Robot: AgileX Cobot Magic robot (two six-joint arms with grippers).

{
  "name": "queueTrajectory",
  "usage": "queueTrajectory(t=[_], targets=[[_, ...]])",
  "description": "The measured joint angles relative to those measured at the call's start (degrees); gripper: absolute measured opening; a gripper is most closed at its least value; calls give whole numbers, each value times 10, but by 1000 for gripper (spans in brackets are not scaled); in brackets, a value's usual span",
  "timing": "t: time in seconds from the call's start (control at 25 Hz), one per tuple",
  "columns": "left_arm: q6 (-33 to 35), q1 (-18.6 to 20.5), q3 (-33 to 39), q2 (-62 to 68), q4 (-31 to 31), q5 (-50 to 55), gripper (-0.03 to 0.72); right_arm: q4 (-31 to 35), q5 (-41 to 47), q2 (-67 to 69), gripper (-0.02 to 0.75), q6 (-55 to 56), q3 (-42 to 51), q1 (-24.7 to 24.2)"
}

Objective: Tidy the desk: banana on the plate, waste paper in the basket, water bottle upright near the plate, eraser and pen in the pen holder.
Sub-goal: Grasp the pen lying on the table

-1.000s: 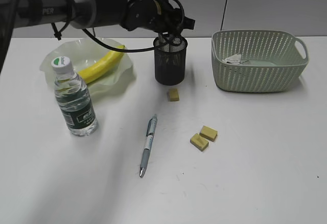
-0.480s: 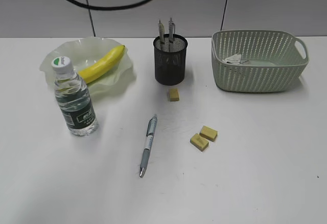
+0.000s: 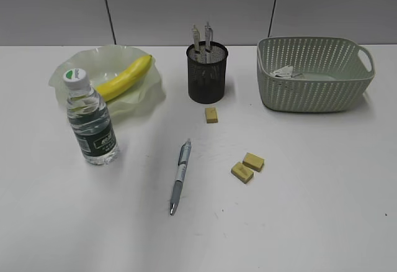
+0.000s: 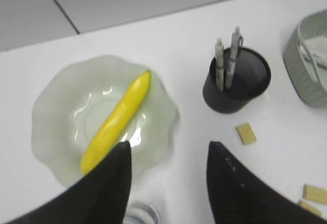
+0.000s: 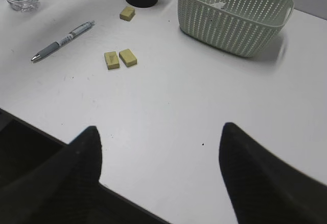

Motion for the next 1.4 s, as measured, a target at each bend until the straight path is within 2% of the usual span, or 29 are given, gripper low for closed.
queueTrajectory(t=[0.2,0.36,0.8,1.04,1.24,1.4], targets=[[44,-3,33,-54,-82,27,361,0,0,0,565,0,0,0],[58,-15,101,-112,-94,28,361,0,0,0,565,0,0,0],[80,-18,423,-336,-98,26,361,0,0,0,564,0,0,0],[80,-18,593,-518,-98,-34,359,0,0,0,564,0,0,0],[80,-19,708,-722,-98,-101,351,0,-3,28,564,-2,-2,0],[80,-19,764,-868,-97,-117,344,0,-43,74,564,-7,-12,0]])
